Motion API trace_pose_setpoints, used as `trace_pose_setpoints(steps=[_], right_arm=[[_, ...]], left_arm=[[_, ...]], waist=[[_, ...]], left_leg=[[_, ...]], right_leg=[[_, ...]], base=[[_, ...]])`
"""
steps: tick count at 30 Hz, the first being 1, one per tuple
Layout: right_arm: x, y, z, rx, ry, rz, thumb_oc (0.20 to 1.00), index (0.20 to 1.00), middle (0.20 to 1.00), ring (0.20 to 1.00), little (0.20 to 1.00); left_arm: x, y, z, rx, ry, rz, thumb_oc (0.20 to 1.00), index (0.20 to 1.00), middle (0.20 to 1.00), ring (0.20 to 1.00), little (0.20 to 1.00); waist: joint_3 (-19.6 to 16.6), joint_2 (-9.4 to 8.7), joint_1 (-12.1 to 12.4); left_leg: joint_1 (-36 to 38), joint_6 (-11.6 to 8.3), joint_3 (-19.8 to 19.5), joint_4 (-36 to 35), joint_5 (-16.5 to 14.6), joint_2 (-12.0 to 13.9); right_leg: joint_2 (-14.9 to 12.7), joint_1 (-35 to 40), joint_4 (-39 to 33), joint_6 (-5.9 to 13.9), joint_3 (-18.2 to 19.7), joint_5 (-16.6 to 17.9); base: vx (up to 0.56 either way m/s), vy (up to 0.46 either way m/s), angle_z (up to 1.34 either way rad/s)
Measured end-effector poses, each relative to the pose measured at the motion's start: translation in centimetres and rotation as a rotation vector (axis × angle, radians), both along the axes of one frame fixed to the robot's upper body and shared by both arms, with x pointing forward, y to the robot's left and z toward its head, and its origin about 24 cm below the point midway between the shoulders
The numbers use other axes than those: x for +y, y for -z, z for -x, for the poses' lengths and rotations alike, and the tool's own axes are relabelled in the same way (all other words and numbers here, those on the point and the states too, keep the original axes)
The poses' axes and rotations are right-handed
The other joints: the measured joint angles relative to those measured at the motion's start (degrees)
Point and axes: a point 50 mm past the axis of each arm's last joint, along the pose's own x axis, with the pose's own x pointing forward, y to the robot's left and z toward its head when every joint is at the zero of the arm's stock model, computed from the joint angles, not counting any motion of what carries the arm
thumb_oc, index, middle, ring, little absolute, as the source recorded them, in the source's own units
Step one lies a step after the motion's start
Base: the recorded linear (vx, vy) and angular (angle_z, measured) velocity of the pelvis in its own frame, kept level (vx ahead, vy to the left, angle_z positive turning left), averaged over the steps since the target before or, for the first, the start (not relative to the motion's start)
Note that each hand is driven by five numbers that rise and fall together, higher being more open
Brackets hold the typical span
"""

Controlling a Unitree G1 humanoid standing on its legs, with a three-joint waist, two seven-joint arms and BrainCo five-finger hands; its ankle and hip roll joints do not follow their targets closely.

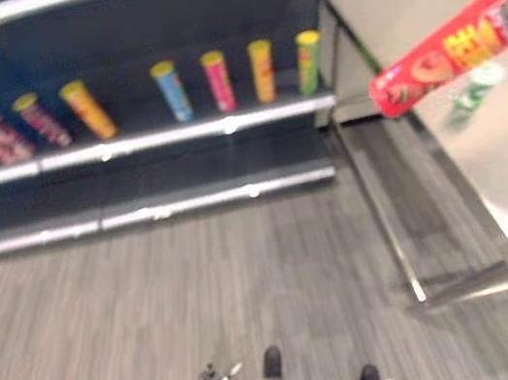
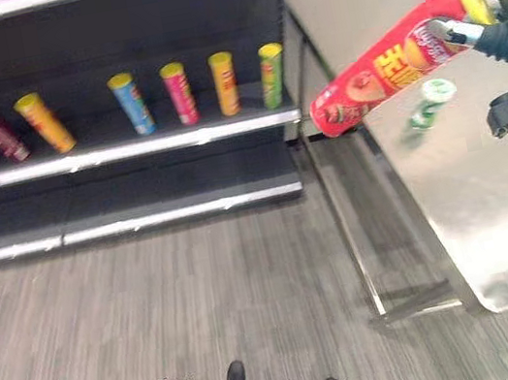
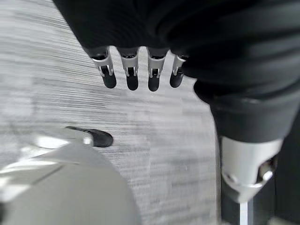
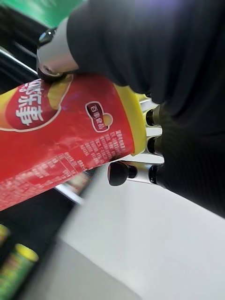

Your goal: Put the goods on the table back onto the shelves and tidy them up.

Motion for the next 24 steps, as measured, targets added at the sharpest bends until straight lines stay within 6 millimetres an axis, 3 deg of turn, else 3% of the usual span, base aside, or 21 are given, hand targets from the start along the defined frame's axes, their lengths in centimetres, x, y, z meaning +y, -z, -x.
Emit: trace_pose_setpoints(steps=[3, 5, 6, 7, 8, 9, 13, 17, 18, 19, 20, 21, 23, 24], right_arm=[[1.3, 0.3, 0.0, 0.003, -0.033, 0.06, 0.2, 0.2, 0.2, 0.2, 0.2], [1.7, 0.3, 0.1, -0.002, -0.032, 0.093, 0.2, 0.2, 0.2, 0.2, 0.2], [1.9, 0.5, 0.1, 0.002, -0.037, 0.105, 0.2, 0.2, 0.2, 0.2, 0.2], [2.1, 0.7, 0.1, 0.004, -0.043, 0.104, 0.2, 0.2, 0.2, 0.2, 0.2], [2.3, 1.1, 0.0, 0.007, -0.048, 0.104, 0.2, 0.2, 0.2, 0.2, 0.2], [2.5, 1.4, 0.0, 0.003, -0.055, 0.094, 0.2, 0.2, 0.2, 0.2, 0.2], [3.9, 2.2, -0.3, 0.003, -0.089, 0.101, 0.2, 0.2, 0.2, 0.2, 0.2], [4.4, 2.8, -0.5, 0.029, -0.073, 0.174, 0.2, 0.2, 0.2, 0.2, 0.2], [4.4, 2.9, -0.6, 0.036, -0.069, 0.187, 0.2, 0.2, 0.2, 0.2, 0.2], [4.4, 3.0, -0.5, 0.044, -0.062, 0.217, 0.2, 0.2, 0.2, 0.2, 0.2], [4.4, 3.1, -0.5, 0.053, -0.058, 0.23, 0.2, 0.2, 0.2, 0.2, 0.2], [4.6, 3.4, -0.5, 0.061, -0.063, 0.242, 0.2, 0.2, 0.2, 0.2, 0.2], [5.3, 3.4, -0.6, 0.06, -0.092, 0.257, 0.2, 0.2, 0.2, 0.2, 0.2], [5.4, 3.6, -0.6, 0.065, -0.097, 0.26, 0.2, 0.2, 0.2, 0.2, 0.2]], left_arm=[[0.3, 0.2, 0.8, 0.024, -0.026, -0.002, 1.0, 1.0, 1.0, 1.0, 1.0], [0.8, 0.3, 1.4, 0.045, -0.048, -0.017, 1.0, 1.0, 1.0, 1.0, 1.0], [0.8, 0.3, 1.6, 0.052, -0.051, -0.021, 1.0, 1.0, 1.0, 1.0, 1.0], [1.2, 0.2, 1.6, 0.047, -0.051, -0.032, 1.0, 1.0, 1.0, 1.0, 1.0], [1.8, -0.1, 1.2, 0.034, -0.042, -0.051, 1.0, 1.0, 1.0, 1.0, 1.0], [2.2, -0.3, 0.5, 0.024, -0.034, -0.065, 1.0, 1.0, 1.0, 1.0, 1.0], [3.1, -1.1, -1.5, -0.024, 0.011, -0.107, 1.0, 1.0, 1.0, 1.0, 1.0], [3.7, -1.6, -2.2, -0.055, 0.022, -0.132, 1.0, 1.0, 1.0, 1.0, 1.0], [3.8, -1.7, -2.3, -0.055, 0.03, -0.138, 1.0, 1.0, 1.0, 1.0, 1.0], [3.9, -1.8, -2.5, -0.061, 0.032, -0.144, 1.0, 1.0, 1.0, 1.0, 1.0], [4.2, -1.9, -2.6, -0.062, 0.032, -0.15, 1.0, 1.0, 1.0, 1.0, 1.0], [4.5, -2.0, -2.6, -0.061, 0.036, -0.16, 1.0, 1.0, 1.0, 1.0, 1.0], [4.8, -2.2, -2.9, -0.068, 0.043, -0.171, 1.0, 1.0, 1.0, 1.0, 1.0], [4.9, -2.3, -3.1, -0.07, 0.049, -0.173, 1.0, 1.0, 1.0, 1.0, 1.0]], waist=[[0.7, -1.02, 1.0], [0.8, -1.14, 1.4], [0.6, -0.7, 1.1], [0.8, -1.94, 1.0], [1.1, -3.82, 1.0], [1.7, -5.13, 0.8], [1.8, -5.99, 1.5], [1.6, -5.47, 0.4], [1.5, -5.36, -0.3], [1.3, -5.21, -0.6], [1.1, -4.87, -1.2], [0.6, -4.73, -1.7], [0.7, -4.67, -1.6], [0.7, -4.45, -2.1]], left_leg=[[-1.6, -0.72, 6.8, 0.2, -0.4, 2.7], [-1.9, -1.06, 10.1, 0.2, -0.2, 5.0], [-1.7, -0.04, 12.5, 0.1, 3.3, 4.9], [-1.6, 1.0, 13.1, 0.2, 4.7, 3.7], [-2.0, 0.96, 13.7, 0.4, 3.9, 1.9], [-2.2, 2.27, 13.6, 1.6, 3.8, 0.2], [-2.9, 4.49, 13.8, 4.9, 0.4, -3.3], [-2.5, 6.77, 12.7, 6.4, -2.2, -7.6], [-2.4, 7.55, 11.6, 6.2, -2.4, -8.3], [-2.2, 8.66, 10.0, 5.6, -2.9, -9.2], [-1.7, 9.53, 8.4, 4.0, -2.1, -9.4], [-1.6, 10.3, 7.3, 3.0, -1.9, -9.3], [-1.2, 10.94, 5.6, 2.3, -2.0, -8.8], [-0.9, 11.07, 4.0, 1.7, -1.6, -8.7]], right_leg=[[-2.0, 0.5, 0.1, -0.12, -4.5, -0.8], [-3.1, 1.7, 0.2, 1.71, -6.1, -0.7], [-3.8, 2.1, 0.7, 2.93, -6.7, -0.9], [-5.1, 2.2, 1.3, 3.41, -6.6, -1.1], [-7.7, 2.2, 1.7, 3.7, -5.4, -0.9], [-9.3, 2.2, 2.6, 3.67, -4.3, -0.8], [-13.5, 1.6, 6.5, 3.73, -3.0, 0.6], [-18.0, 0.7, 13.2, 4.1, 2.2, 0.7], [-18.4, 0.2, 14.9, 4.28, 4.9, 0.6], [-18.4, -1.8, 18.5, 4.6, 10.4, 1.1], [-18.0, -4.9, 23.2, 5.36, 17.0, 0.5], [-17.2, -5.9, 22.0, 8.25, 20.3, -2.1], [-14.7, -8.3, 15.6, 9.78, 21.6, -4.2], [-12.6, -8.8, 12.3, 9.32, 21.4, -4.3]], base=[[0.11, 0.156, 0.87], [0.16, 0.261, 0.61], [0.22, 0.4, 0.43], [0.23, 0.436, 0.4], [0.23, 0.442, 0.45], [0.18, 0.372, 0.37], [0.18, 0.387, 0.23], [0.18, 0.269, 0.3], [0.2, 0.153, 0.52], [0.23, 0.144, 0.51], [0.24, 0.168, 0.6], [0.29, 0.164, 0.54], [0.31, 0.146, 0.41], [0.34, 0.131, 0.47]])
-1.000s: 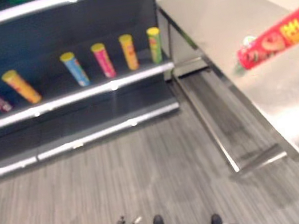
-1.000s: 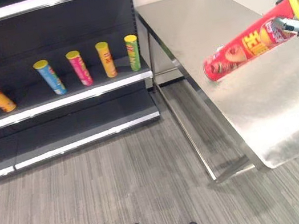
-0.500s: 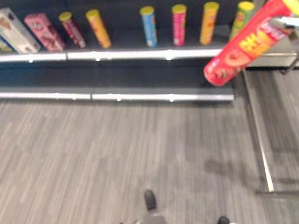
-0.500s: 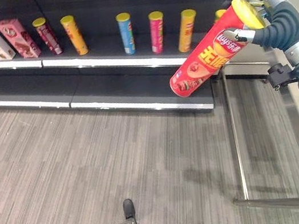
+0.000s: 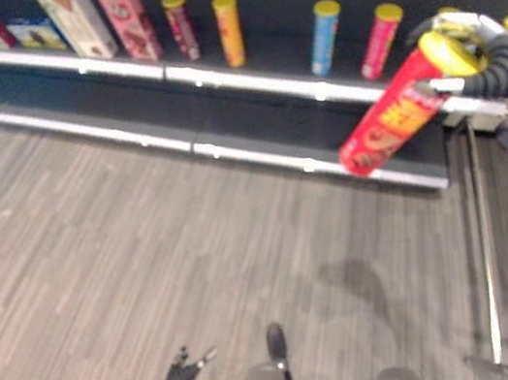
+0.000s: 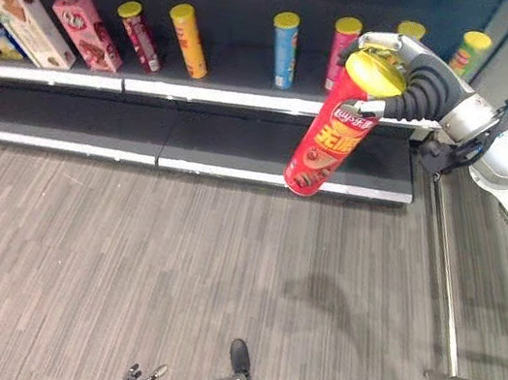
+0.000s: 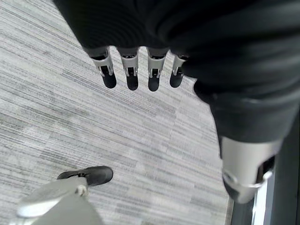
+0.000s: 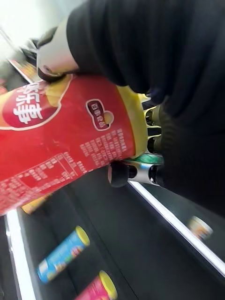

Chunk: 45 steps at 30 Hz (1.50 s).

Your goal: Put the goods on the table back onto the shelves and tidy them up.

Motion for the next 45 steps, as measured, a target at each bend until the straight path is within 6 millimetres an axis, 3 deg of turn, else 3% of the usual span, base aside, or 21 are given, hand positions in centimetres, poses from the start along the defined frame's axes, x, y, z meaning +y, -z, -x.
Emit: trace_pose_setpoints(steps=[3, 5, 6, 8, 10, 12, 14, 17, 19, 21, 23, 24, 27, 29, 31, 32, 35, 37, 38, 39, 45], right_arm=[[0.3, 0.4, -0.2, 0.021, -0.012, 0.01, 0.2, 0.2, 0.2, 0.2, 0.2], [0.3, 0.4, -0.2, 0.021, -0.01, 0.016, 0.2, 0.2, 0.2, 0.2, 0.2], [0.1, 0.6, -0.2, 0.028, -0.004, 0.01, 0.2, 0.2, 0.2, 0.2, 0.2], [-0.3, 0.5, -0.2, 0.034, 0.014, 0.018, 0.2, 0.2, 0.2, 0.2, 0.2], [-0.7, 0.8, 0.2, 0.063, 0.028, 0.068, 0.2, 0.2, 0.2, 0.2, 0.2], [-1.6, 1.0, 0.3, 0.089, 0.064, 0.103, 0.2, 0.2, 0.2, 0.2, 0.2], [-2.4, 1.5, 0.1, 0.124, 0.099, 0.111, 0.2, 0.2, 0.2, 0.2, 0.2], [-3.1, 1.4, 0.2, 0.131, 0.129, 0.102, 0.2, 0.2, 0.2, 0.2, 0.2], [-3.0, 1.6, 0.1, 0.141, 0.124, 0.106, 0.2, 0.2, 0.2, 0.2, 0.2], [-2.7, 2.0, 0.0, 0.147, 0.116, 0.125, 0.2, 0.2, 0.2, 0.2, 0.2], [-2.4, 1.9, -0.2, 0.141, 0.114, 0.144, 0.2, 0.2, 0.2, 0.2, 0.2], [-2.2, 2.0, -0.2, 0.142, 0.108, 0.148, 0.2, 0.2, 0.2, 0.2, 0.2], [-1.8, 2.2, -0.5, 0.155, 0.097, 0.152, 0.2, 0.2, 0.2, 0.2, 0.2], [-1.8, 3.0, -0.8, 0.186, 0.096, 0.145, 0.2, 0.2, 0.2, 0.2, 0.2], [-2.2, 3.5, -1.0, 0.211, 0.113, 0.142, 0.2, 0.2, 0.2, 0.2, 0.2], [-2.8, 3.9, -1.3, 0.232, 0.144, 0.134, 0.2, 0.2, 0.2, 0.2, 0.2], [-3.1, 4.3, -1.2, 0.238, 0.156, 0.128, 0.2, 0.2, 0.2, 0.2, 0.2], [-3.1, 4.7, -1.1, 0.249, 0.164, 0.151, 0.2, 0.2, 0.2, 0.2, 0.2], [-3.1, 5.0, -1.0, 0.255, 0.169, 0.153, 0.2, 0.2, 0.2, 0.2, 0.2], [-3.0, 6.3, -1.0, 0.293, 0.174, 0.141, 0.2, 0.2, 0.2, 0.2, 0.2], [-1.5, 8.0, -1.1, 0.293, 0.14, 0.072, 0.2, 0.2, 0.2, 0.2, 0.2]], left_arm=[[-1.1, 0.1, -1.2, -0.007, 0.034, 0.028, 1.0, 1.0, 1.0, 1.0, 1.0], [-1.7, 0.2, -1.5, 0.001, 0.08, 0.036, 1.0, 1.0, 1.0, 1.0, 1.0], [-2.1, 0.3, -1.5, 0.008, 0.1, 0.042, 1.0, 1.0, 1.0, 1.0, 1.0], [-3.9, 0.7, -2.0, 0.021, 0.138, 0.09, 1.0, 1.0, 1.0, 1.0, 1.0], [-5.2, 1.4, -1.2, 0.063, 0.163, 0.124, 1.0, 1.0, 1.0, 1.0, 1.0], [-4.9, 1.4, -1.1, 0.067, 0.186, 0.112, 1.0, 1.0, 1.0, 1.0, 1.0], [-4.6, 1.2, -1.5, 0.065, 0.206, 0.091, 1.0, 1.0, 1.0, 1.0, 1.0], [-4.8, 1.4, -1.2, 0.089, 0.239, 0.088, 1.0, 1.0, 1.0, 1.0, 1.0], [-4.8, 1.7, -0.4, 0.108, 0.209, 0.101, 1.0, 1.0, 1.0, 1.0, 1.0], [-4.6, 2.1, 1.1, 0.14, 0.186, 0.1, 1.0, 1.0, 1.0, 1.0, 1.0], [-4.2, 2.2, 2.0, 0.16, 0.175, 0.09, 1.0, 1.0, 1.0, 1.0, 1.0], [-3.8, 2.1, 2.2, 0.163, 0.172, 0.08, 1.0, 1.0, 1.0, 1.0, 1.0], [-3.4, 1.6, 1.1, 0.12, 0.171, 0.064, 1.0, 1.0, 1.0, 1.0, 1.0], [-3.4, 1.5, 0.7, 0.102, 0.156, 0.069, 1.0, 1.0, 1.0, 1.0, 1.0], [-3.5, 1.6, 0.9, 0.104, 0.155, 0.073, 1.0, 1.0, 1.0, 1.0, 1.0], [-3.5, 1.8, 1.3, 0.124, 0.146, 0.073, 1.0, 1.0, 1.0, 1.0, 1.0], [-3.3, 2.2, 3.0, 0.166, 0.125, 0.071, 1.0, 1.0, 1.0, 1.0, 1.0], [-4.0, 2.7, 5.1, 0.201, 0.114, 0.094, 1.0, 1.0, 1.0, 1.0, 1.0], [-4.0, 2.8, 5.3, 0.206, 0.112, 0.096, 1.0, 1.0, 1.0, 1.0, 1.0], [-3.7, 2.6, 5.0, 0.2, 0.113, 0.084, 1.0, 1.0, 1.0, 1.0, 1.0], [-1.4, 0.5, -0.2, 0.054, 0.151, -0.013, 1.0, 1.0, 1.0, 1.0, 1.0]], waist=[[1.3, 2.21, -1.7], [1.7, 1.73, -3.8], [1.5, 1.04, -4.7], [2.5, -1.41, -5.3], [1.9, -0.08, -7.0], [1.3, 1.64, -10.6], [1.2, 1.71, -10.7], [0.2, 1.54, -9.3], [0.4, 1.55, -8.6], [0.3, 2.75, -7.5], [0.0, 3.12, -7.1], [0.0, 2.3, -6.9], [0.3, 0.96, -5.8], [0.5, 0.12, -4.0], [0.6, 1.44, -3.2], [0.6, 3.29, -2.4], [-0.2, 5.25, -2.3], [-1.7, 7.61, -1.3], [-1.9, 7.61, -1.5], [-1.7, 5.36, -2.4], [-1.8, 2.23, -1.4]], left_leg=[[2.0, -0.27, -6.1, -1.0, 0.1, 2.1], [0.9, -1.26, -10.3, 0.0, -1.2, 1.8], [1.6, -2.22, -12.6, -1.0, -1.8, 1.1], [-0.4, -4.87, -9.1, 16.3, -7.5, -4.9], [3.8, -6.31, -10.5, 20.3, -12.0, -7.3], [9.2, -6.73, -15.0, 12.7, -11.0, -5.5], [10.5, -6.69, -16.9, 9.1, -11.1, -3.9], [11.4, -10.49, -19.5, 4.2, -10.3, -1.3], [5.0, -15.9, -12.1, 20.3, -12.5, -2.9], [-1.4, -16.42, -4.4, 40.7, -11.8, -0.1], [-2.8, -16.16, -2.9, 46.7, -4.1, 2.6], [-2.9, -13.82, 0.6, 46.2, -5.5, 4.1], [-3.8, -11.93, 1.6, 32.1, -7.8, 6.9], [-2.4, -12.97, 0.5, 8.6, -6.6, 7.2], [-3.2, -14.28, -2.6, -2.6, -3.2, 8.0], [-6.1, -15.32, -4.6, -5.5, -1.0, 8.6], [-9.5, -13.87, -4.2, -3.4, 1.7, 8.0], [-7.9, -12.6, -4.3, -2.6, 2.5, 8.6], [-7.2, -11.16, -2.5, -2.2, 7.8, 7.8], [-5.5, -6.73, 0.8, -1.5, 9.5, 5.1], [-0.9, -1.2, 5.4, -2.7, 4.9, 0.6]], right_leg=[[13.1, -8.0, -0.1, -3.48, 3.5, 1.0], [17.9, -11.8, 0.3, -5.59, 4.5, 3.7], [17.3, -11.5, 1.2, -6.73, 4.5, 4.5], [13.5, -9.6, 0.6, -8.61, 0.6, 4.5], [13.1, -8.3, 2.3, -10.82, -3.8, 1.7], [13.8, -8.9, 6.9, -12.89, -10.5, -0.7], [14.4, -9.4, 9.2, -12.57, -11.5, -3.4], [15.5, -10.0, 8.5, -16.84, -13.5, -2.4], [15.0, -7.5, 6.2, -18.31, -13.3, -2.0], [16.9, -3.1, 4.4, -20.3, -12.2, -4.0], [17.9, -1.2, 2.9, -20.74, -10.3, -4.6], [17.6, -0.8, 1.3, -21.7, -9.7, -2.3], [17.4, 1.6, -4.4, -20.65, -5.2, 0.0], [16.9, 4.3, -8.7, -18.83, -2.9, 1.6], [17.4, 6.6, -10.9, -17.72, -1.6, 2.2], [18.0, 9.3, -12.4, -14.39, 0.1, 0.1], [17.1, 12.0, -12.0, -14.51, 3.3, -2.2], [14.8, 14.0, -11.3, -11.68, 9.1, -5.2], [13.3, 14.4, -10.7, -10.69, 9.6, -5.9], [9.5, 13.9, -7.4, -8.59, 8.8, -7.2], [-3.2, 5.8, 8.6, -1.34, 7.1, -1.4]], base=[[0.4, 0.09, 0.87], [0.41, 0.039, 1.44], [0.49, -0.021, 1.6], [0.62, -0.076, 1.1], [0.58, -0.112, 1.16], [0.68, -0.153, 1.44], [0.47, -0.059, 0.9], [0.51, 0.017, 0.53], [0.35, -0.06, 0.21], [0.39, -0.115, -0.24], [0.42, -0.072, -0.56], [0.45, 0.03, -0.56], [0.63, 0.238, -0.46], [0.75, 0.311, -0.56], [0.7, 0.312, -0.5], [0.71, 0.438, -0.7], [0.56, 0.412, -0.87], [0.46, 0.418, -1.38], [0.48, 0.437, -1.14], [0.39, 0.39, -0.71], [0.26, 0.294, -0.51]])
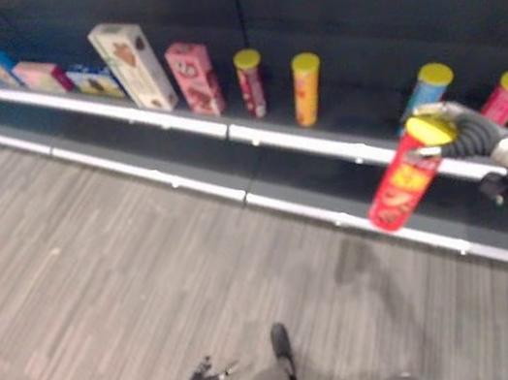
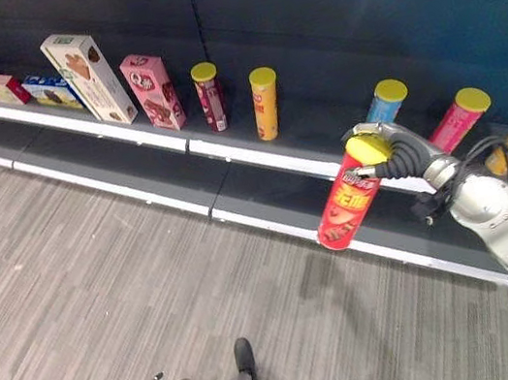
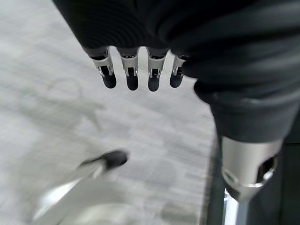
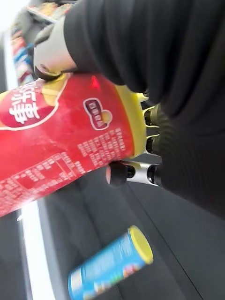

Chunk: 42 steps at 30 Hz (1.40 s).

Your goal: Put the goods on the table back onto the shelves and tidy them up.

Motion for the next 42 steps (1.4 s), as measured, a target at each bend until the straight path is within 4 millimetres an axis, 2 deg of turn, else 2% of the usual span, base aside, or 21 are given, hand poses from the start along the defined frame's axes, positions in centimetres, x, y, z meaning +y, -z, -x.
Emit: trace_pose_setpoints(steps=[3, 4, 6, 7, 8, 9, 11, 16, 19, 21, 23, 25, 26, 28, 29, 32, 34, 36, 37, 40, 42], right_arm=[[0.1, -0.1, 0.0, -0.005, -0.005, 0.0, 0.2, 0.2, 0.2, 0.2, 0.2], [0.2, -0.3, -0.1, -0.018, -0.003, -0.005, 0.2, 0.2, 0.2, 0.2, 0.2], [0.7, -0.9, -0.4, -0.045, -0.022, -0.019, 0.2, 0.2, 0.2, 0.2, 0.2], [1.0, -0.9, -0.6, -0.054, -0.026, -0.043, 0.2, 0.2, 0.2, 0.2, 0.2], [0.8, -0.6, -0.5, -0.043, -0.016, -0.044, 0.2, 0.2, 0.2, 0.2, 0.2], [0.2, -0.9, -0.4, -0.042, 0.002, -0.016, 0.2, 0.2, 0.2, 0.2, 0.2], [-0.4, -1.4, -0.4, -0.045, 0.024, 0.015, 0.2, 0.2, 0.2, 0.2, 0.2], [-2.1, -2.1, 0.4, -0.076, 0.08, 0.026, 0.2, 0.2, 0.2, 0.2, 0.2], [-2.1, -3.0, 0.1, -0.114, 0.085, 0.022, 0.2, 0.2, 0.2, 0.2, 0.2], [-1.9, -2.9, 0.1, -0.117, 0.08, 0.018, 0.2, 0.2, 0.2, 0.2, 0.2], [-2.1, -3.1, 0.0, -0.119, 0.09, 0.025, 0.2, 0.2, 0.2, 0.2, 0.2], [-2.2, -3.2, 0.0, -0.123, 0.096, 0.026, 0.2, 0.2, 0.2, 0.2, 0.2], [-2.2, -3.1, -0.1, -0.121, 0.097, 0.025, 0.2, 0.2, 0.2, 0.2, 0.2], [-2.2, -2.5, -0.3, -0.105, 0.103, 0.009, 0.2, 0.2, 0.2, 0.2, 0.2], [-2.3, -2.4, -0.5, -0.104, 0.112, 0.001, 0.2, 0.2, 0.2, 0.2, 0.2], [-2.3, -1.8, -0.7, -0.084, 0.115, 0.003, 0.2, 0.2, 0.2, 0.2, 0.2], [-1.9, -1.9, -0.7, -0.095, 0.104, 0.017, 0.2, 0.2, 0.2, 0.2, 0.2], [-1.6, -1.8, -0.9, -0.11, 0.106, 0.0, 0.2, 0.2, 0.2, 0.2, 0.2], [-0.6, -1.7, -1.3, -0.12, 0.08, -0.01, 0.2, 0.2, 0.2, 0.2, 0.2], [2.6, -1.5, -1.6, -0.129, -0.031, -0.014, 0.2, 0.2, 0.2, 0.2, 0.2], [3.7, -1.1, -1.8, -0.116, -0.071, -0.014, 0.2, 0.2, 0.2, 0.2, 0.2]], left_arm=[[1.3, -0.6, -0.6, -0.013, -0.008, -0.037, 1.0, 1.0, 1.0, 1.0, 1.0], [1.4, -0.5, -0.4, -0.001, -0.014, -0.04, 1.0, 1.0, 1.0, 1.0, 1.0], [1.1, -0.1, -0.2, 0.029, -0.037, -0.032, 1.0, 1.0, 1.0, 1.0, 1.0], [1.3, -0.1, -0.4, 0.038, -0.033, -0.04, 1.0, 1.0, 1.0, 1.0, 1.0], [1.6, 0.0, -0.1, 0.066, -0.034, -0.043, 1.0, 1.0, 1.0, 1.0, 1.0], [0.3, 0.3, -0.3, 0.052, -0.03, -0.004, 1.0, 1.0, 1.0, 1.0, 1.0], [-1.0, 0.2, -1.2, 0.013, -0.008, 0.038, 1.0, 1.0, 1.0, 1.0, 1.0], [-1.4, 1.4, 2.7, 0.101, -0.008, 0.045, 1.0, 1.0, 1.0, 1.0, 1.0], [-1.2, 1.8, 4.4, 0.14, -0.05, 0.049, 1.0, 1.0, 1.0, 1.0, 1.0], [-1.4, 2.2, 6.4, 0.181, -0.069, 0.056, 1.0, 1.0, 1.0, 1.0, 1.0], [-1.3, 2.2, 6.6, 0.181, -0.072, 0.052, 1.0, 1.0, 1.0, 1.0, 1.0], [-1.0, 2.1, 6.5, 0.177, -0.075, 0.04, 1.0, 1.0, 1.0, 1.0, 1.0], [-1.0, 2.0, 6.3, 0.173, -0.071, 0.038, 1.0, 1.0, 1.0, 1.0, 1.0], [-0.9, 2.0, 6.2, 0.174, -0.067, 0.031, 1.0, 1.0, 1.0, 1.0, 1.0], [-1.2, 2.1, 6.0, 0.171, -0.044, 0.029, 1.0, 1.0, 1.0, 1.0, 1.0], [-2.0, 2.2, 5.5, 0.158, -0.025, 0.037, 1.0, 1.0, 1.0, 1.0, 1.0], [-2.7, 2.6, 6.6, 0.198, -0.02, 0.044, 1.0, 1.0, 1.0, 1.0, 1.0], [-2.7, 2.5, 5.6, 0.188, -0.003, 0.023, 1.0, 1.0, 1.0, 1.0, 1.0], [-2.7, 2.3, 4.8, 0.162, 0.029, 0.013, 1.0, 1.0, 1.0, 1.0, 1.0], [-1.2, 1.0, 1.1, 0.057, 0.035, -0.051, 1.0, 1.0, 1.0, 1.0, 1.0], [-0.4, -0.2, -1.7, -0.022, 0.044, -0.086, 1.0, 1.0, 1.0, 1.0, 1.0]], waist=[[0.0, -0.4, -0.1], [0.2, -0.55, -0.3], [2.1, 2.29, -1.6], [2.6, 1.04, -3.4], [2.9, -1.96, -5.8], [3.1, -2.16, -6.8], [3.7, -2.86, -7.2], [2.7, -0.18, -6.5], [5.3, -0.39, -1.3], [5.6, -0.27, -1.1], [5.8, -0.35, -0.8], [5.9, -0.33, -0.4], [5.9, 0.08, -0.1], [5.7, 0.36, 0.2], [5.8, 1.01, 1.1], [5.3, 2.65, 1.9], [4.7, 4.74, 2.7], [4.3, 4.54, 1.6], [4.5, 3.63, 2.1], [4.9, 1.44, 1.2], [5.4, -0.06, 0.6]], left_leg=[[2.7, 0.85, 0.9, -2.9, -0.5, 0.0], [2.9, 1.83, 0.6, -2.9, -1.7, 0.5], [1.5, 0.54, 0.6, -2.2, -2.6, 6.7], [-0.3, 0.2, -0.9, -0.1, -5.4, 6.7], [1.3, -0.68, -1.1, -0.8, -5.0, 4.2], [3.1, -3.64, -0.6, -1.9, -3.6, 3.1], [4.8, -6.34, -0.5, 3.2, -6.4, 1.3], [13.6, -10.35, -0.5, 8.7, -9.7, 3.0], [0.9, -15.03, -5.1, 37.9, -10.4, 2.9], [-3.5, -15.2, -6.5, 45.0, -10.8, 3.2], [-5.6, -13.75, -5.9, 41.7, -11.7, 4.9], [-5.0, -13.48, -5.5, 33.0, -11.7, 6.5], [-4.3, -12.93, -6.4, 22.4, -11.1, 7.7], [-3.0, -13.65, -7.7, 8.2, -10.0, 8.3], [-3.6, -14.42, -12.4, 1.0, -8.0, 8.3], [-5.3, -14.19, -19.5, -2.6, -4.9, 6.8], [-3.9, -12.76, -20.0, -2.3, -3.7, 6.8], [-2.5, -10.22, -15.1, -2.4, 1.0, 5.6], [-1.9, -6.37, -9.7, -1.8, 3.1, 4.6], [-0.9, -3.0, -1.9, -0.9, 0.8, 0.5], [0.0, -2.02, 0.1, -0.8, -0.7, -0.2]], right_leg=[[0.8, -1.5, -7.7, 2.49, -1.7, 0.8], [3.9, -4.3, -9.2, 2.08, -3.2, 0.3], [21.9, -15.9, -5.8, -3.55, -4.2, 0.6], [25.8, -18.5, -6.3, -1.96, -3.9, -0.2], [25.0, -18.4, -8.3, -7.03, -4.6, 4.6], [23.9, -17.3, -9.1, -13.79, -7.7, 6.5], [21.1, -14.3, -12.3, -13.84, -11.5, 6.6], [22.0, -8.1, -16.3, -15.35, -16.1, 7.2], [22.0, -6.5, -15.9, -16.71, -13.6, 7.1], [22.0, -4.0, -16.7, -17.23, -12.3, 5.8], [21.9, -3.4, -17.3, -18.24, -10.3, 4.8], [21.9, -3.0, -17.9, -18.2, -9.4, 6.0], [22.0, -2.5, -18.4, -18.25, -8.3, 6.8], [21.8, -0.9, -20.9, -15.46, -6.3, 6.3], [22.1, -0.8, -21.0, -14.62, -4.5, 5.8], [21.8, 0.1, -21.0, -12.56, -0.9, 4.3], [21.3, 1.3, -20.9, -11.77, 2.2, 3.2], [18.5, 0.0, -19.6, -10.15, 5.1, 1.8], [15.3, -2.5, -16.2, -8.15, 3.3, 0.7], [8.2, -5.4, -14.4, -2.93, 1.8, 2.4], [6.1, -5.2, -16.4, -0.63, -1.2, 5.4]], base=[[0.21, 0.215, -0.17], [0.27, 0.279, -0.37], [0.52, 0.322, -0.2], [0.54, 0.21, 0.64], [0.29, 0.029, 1.05], [0.41, 0.025, 0.92], [0.37, -0.034, 0.67], [0.32, -0.036, 0.57], [0.16, 0.024, -0.47], [0.29, 0.096, -0.38], [0.33, 0.145, -0.35], [0.29, 0.165, -0.47], [0.4, 0.241, -0.4], [0.49, 0.297, -0.42], [0.41, 0.283, -0.61], [0.34, 0.3, -0.6], [0.25, 0.427, -1.11], [0.24, 0.476, -1.37], [0.14, 0.328, -1.48], [0.06, 0.125, -1.27], [0.1, 0.044, -0.9]])
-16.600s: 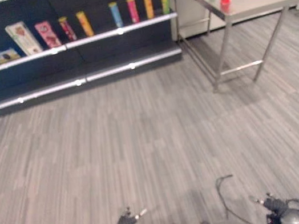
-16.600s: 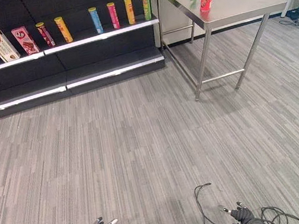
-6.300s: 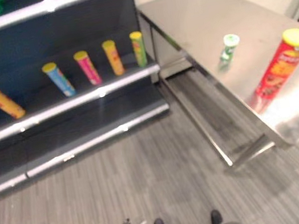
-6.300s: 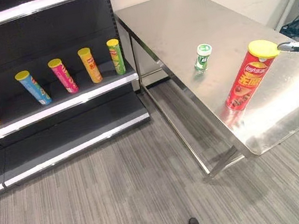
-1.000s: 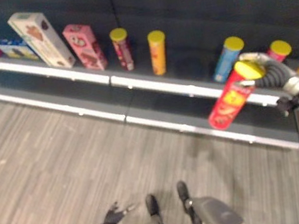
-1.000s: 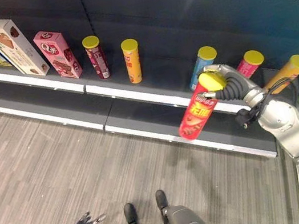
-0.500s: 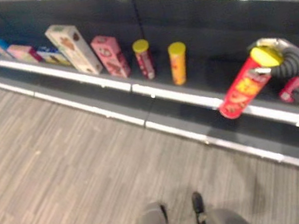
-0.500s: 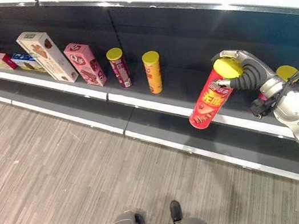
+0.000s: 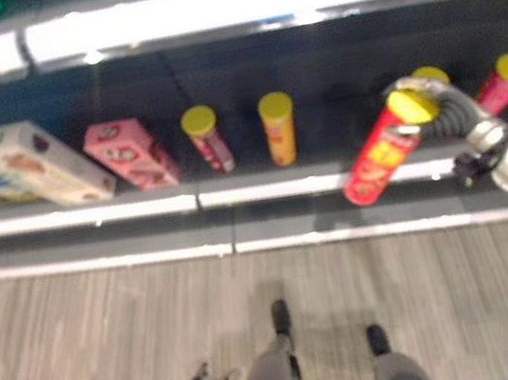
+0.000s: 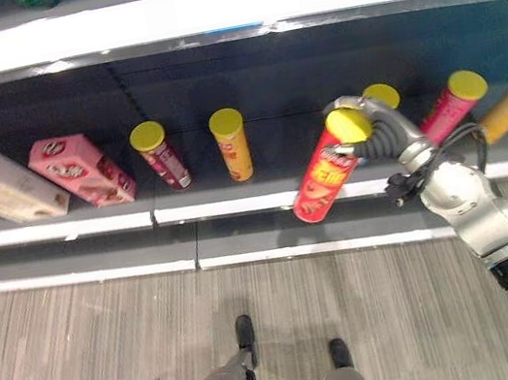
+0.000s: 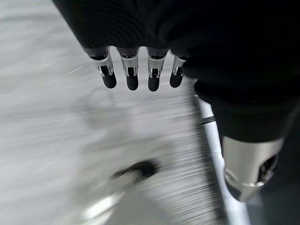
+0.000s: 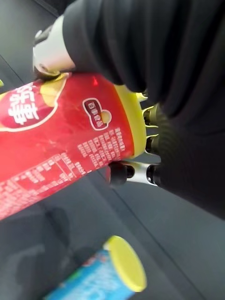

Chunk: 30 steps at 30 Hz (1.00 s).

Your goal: Put the goods on the table back onto the shelves and tidy them up.

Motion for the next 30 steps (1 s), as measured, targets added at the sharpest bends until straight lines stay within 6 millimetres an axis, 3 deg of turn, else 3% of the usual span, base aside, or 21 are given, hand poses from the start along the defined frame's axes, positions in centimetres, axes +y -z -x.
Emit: trace_pose_setpoints(steps=[1, 3, 4, 5, 8, 13, 20, 25, 27, 30], right_arm=[[1.8, 0.0, -0.3, -0.002, -0.062, -0.013, 0.2, 0.2, 0.2, 0.2, 0.2], [3.0, -0.3, -0.2, -0.016, -0.116, -0.019, 0.2, 0.2, 0.2, 0.2, 0.2], [3.1, -1.0, -0.2, -0.041, -0.124, -0.018, 0.2, 0.2, 0.2, 0.2, 0.2], [3.2, -1.6, -0.4, -0.058, -0.121, -0.017, 0.2, 0.2, 0.2, 0.2, 0.2], [3.3, -2.8, -0.7, -0.087, -0.129, -0.034, 0.2, 0.2, 0.2, 0.2, 0.2], [3.5, -3.7, -0.7, -0.116, -0.135, -0.032, 0.2, 0.2, 0.2, 0.2, 0.2], [3.7, -4.9, -0.9, -0.164, -0.137, -0.03, 0.2, 0.2, 0.2, 0.2, 0.2], [1.8, -4.1, -2.2, -0.211, 0.029, 0.038, 0.2, 0.2, 0.2, 0.2, 0.2], [2.0, -3.2, -4.7, -0.174, 0.099, 0.108, 0.2, 0.2, 0.2, 0.2, 0.2], [0.3, -4.1, -5.5, -0.233, 0.225, 0.188, 0.2, 0.2, 0.2, 0.2, 0.2]], left_arm=[[1.6, -0.7, -0.6, -0.031, -0.048, -0.033, 1.0, 1.0, 1.0, 1.0, 1.0], [3.0, -1.1, -0.5, -0.035, -0.092, -0.064, 1.0, 1.0, 1.0, 1.0, 1.0], [2.8, -0.9, -0.2, -0.02, -0.086, -0.063, 1.0, 1.0, 1.0, 1.0, 1.0], [2.4, -0.6, 0.3, -0.003, -0.086, -0.052, 1.0, 1.0, 1.0, 1.0, 1.0], [0.6, 0.7, 2.1, 0.053, -0.098, 0.0, 1.0, 1.0, 1.0, 1.0, 1.0], [0.4, 1.6, 5.0, 0.129, -0.121, 0.006, 1.0, 1.0, 1.0, 1.0, 1.0], [0.2, 1.8, 5.6, 0.138, -0.129, 0.004, 1.0, 1.0, 1.0, 1.0, 1.0], [0.2, 1.8, 5.6, 0.136, -0.131, 0.002, 1.0, 1.0, 1.0, 1.0, 1.0], [2.7, -0.1, 2.4, 0.083, -0.042, -0.041, 1.0, 1.0, 1.0, 1.0, 1.0], [5.3, -3.4, -1.4, -0.127, -0.061, -0.082, 1.0, 1.0, 1.0, 1.0, 1.0]], waist=[[0.6, -2.81, 1.8], [0.5, -5.04, 2.6], [0.5, -6.18, 2.5], [0.4, -6.59, 2.6], [0.5, -5.61, 2.5], [0.3, -4.58, 2.9], [0.0, -3.15, 3.4], [0.1, -1.02, 4.8], [0.1, 0.83, 5.2], [0.8, 4.37, 5.3]], left_leg=[[1.0, 0.02, 2.6, -0.1, -0.7, 0.4], [1.7, -0.16, 3.2, -0.8, -0.8, 1.1], [1.9, -0.5, 3.0, -1.0, -0.6, 1.4], [1.7, -0.75, 2.6, -0.9, -0.6, 1.1], [0.6, -1.69, 1.0, -0.8, -0.1, 2.1], [-1.6, -2.37, -0.7, -0.4, 0.4, 3.0], [-3.4, -2.58, -2.2, 0.3, 0.6, 2.8], [-6.0, -2.68, -3.6, 1.1, 0.7, 2.6], [-7.3, -2.73, -3.6, 1.9, 0.8, 2.7], [-9.5, -2.42, -3.6, 1.9, 1.4, 1.6]], right_leg=[[-0.3, -0.2, -0.5, 1.01, -3.5, 3.2], [1.3, -0.2, -3.2, 1.84, -7.5, 3.2], [3.1, 0.2, -5.0, 1.19, -8.2, 2.9], [3.0, 0.9, -5.0, -0.41, -9.0, 1.8], [4.3, 1.0, -4.7, -1.15, -10.2, 1.3], [5.2, 0.0, -4.7, -2.13, -11.4, 0.8], [5.5, -0.7, -4.7, -2.71, -12.7, 0.5], [5.5, -2.0, -4.7, -2.81, -14.1, 0.5], [5.3, -3.8, -3.1, -3.45, -13.6, 0.2], [4.5, -6.0, -2.4, -3.19, -13.4, 0.2]], base=[[0.07, -0.019, -1.04], [0.07, 0.015, -0.58], [0.1, 0.034, 0.04], [0.1, 0.018, 0.24], [0.07, -0.012, 0.24], [0.04, -0.032, 0.18], [0.01, -0.027, 0.12], [-0.04, 0.073, 0.17], [-0.06, 0.075, -0.02], [-0.03, 0.01, 0.02]])
